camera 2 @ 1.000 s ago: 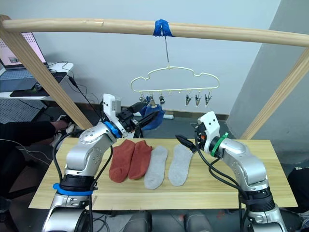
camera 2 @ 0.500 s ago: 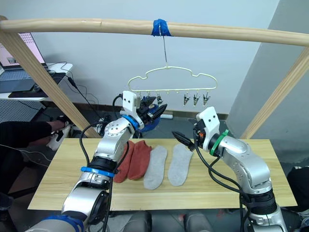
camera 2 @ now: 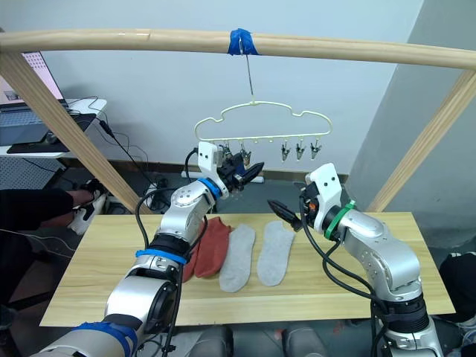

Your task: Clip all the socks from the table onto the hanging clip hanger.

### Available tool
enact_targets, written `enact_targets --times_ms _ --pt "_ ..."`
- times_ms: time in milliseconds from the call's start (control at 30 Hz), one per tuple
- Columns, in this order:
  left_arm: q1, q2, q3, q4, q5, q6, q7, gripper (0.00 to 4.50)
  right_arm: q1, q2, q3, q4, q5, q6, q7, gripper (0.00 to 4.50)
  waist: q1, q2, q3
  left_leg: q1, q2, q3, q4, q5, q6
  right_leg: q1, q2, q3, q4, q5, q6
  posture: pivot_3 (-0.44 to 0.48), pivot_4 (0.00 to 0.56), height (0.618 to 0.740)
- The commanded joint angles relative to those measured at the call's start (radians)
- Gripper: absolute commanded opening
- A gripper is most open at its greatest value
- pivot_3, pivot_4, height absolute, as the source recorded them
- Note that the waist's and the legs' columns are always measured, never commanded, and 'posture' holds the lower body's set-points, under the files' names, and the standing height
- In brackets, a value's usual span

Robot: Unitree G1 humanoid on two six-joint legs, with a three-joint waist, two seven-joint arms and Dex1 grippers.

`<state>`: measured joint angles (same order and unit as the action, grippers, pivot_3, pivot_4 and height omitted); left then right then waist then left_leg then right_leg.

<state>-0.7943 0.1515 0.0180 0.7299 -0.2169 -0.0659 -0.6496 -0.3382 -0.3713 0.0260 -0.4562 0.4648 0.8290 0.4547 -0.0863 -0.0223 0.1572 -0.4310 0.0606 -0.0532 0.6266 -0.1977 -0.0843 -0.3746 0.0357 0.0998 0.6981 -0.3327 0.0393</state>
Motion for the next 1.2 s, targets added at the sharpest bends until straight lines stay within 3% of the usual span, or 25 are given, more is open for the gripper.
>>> enact_targets --times_ms 33,833,967,1200 --pt "-0.002 -0.001 0.013 -0.067 -0.010 0.000 -0.001 3.06 -0.016 0.004 -0.015 -0.028 0.018 -0.012 -0.002 4.50 0.000 0.000 0.000 0.000 0.000 0.000 0.000 0.000 0.000 0.000 0.000 0.000 0.000 0.000 0.000 -0.085 0.116 0.740" --pt "-0.036 0.008 0.019 0.073 0.116 -0.233 0.156 3.06 -0.045 0.022 -0.013 -0.081 0.081 -0.096 0.056 4.50 0.000 0.000 0.000 0.000 0.000 0.000 0.001 0.000 0.000 0.000 0.000 0.000 0.000 0.001 -0.001 -0.103 0.123 0.740" --pt "-0.046 0.009 0.017 0.103 0.129 -0.258 0.164 2.30 -0.045 0.021 -0.013 -0.083 0.082 -0.095 0.050 4.50 0.000 0.000 0.000 0.000 0.000 0.000 0.001 0.000 0.000 0.000 0.000 0.000 0.000 0.001 -0.001 -0.109 0.123 0.740" --pt "-0.054 0.005 0.016 0.129 0.144 -0.278 0.183 2.30 -0.046 0.018 -0.012 -0.082 0.084 -0.095 0.044 4.50 -0.001 0.000 0.000 0.000 0.000 0.000 0.001 0.000 0.000 0.000 0.000 0.000 0.000 0.001 -0.002 -0.109 0.123 0.740"
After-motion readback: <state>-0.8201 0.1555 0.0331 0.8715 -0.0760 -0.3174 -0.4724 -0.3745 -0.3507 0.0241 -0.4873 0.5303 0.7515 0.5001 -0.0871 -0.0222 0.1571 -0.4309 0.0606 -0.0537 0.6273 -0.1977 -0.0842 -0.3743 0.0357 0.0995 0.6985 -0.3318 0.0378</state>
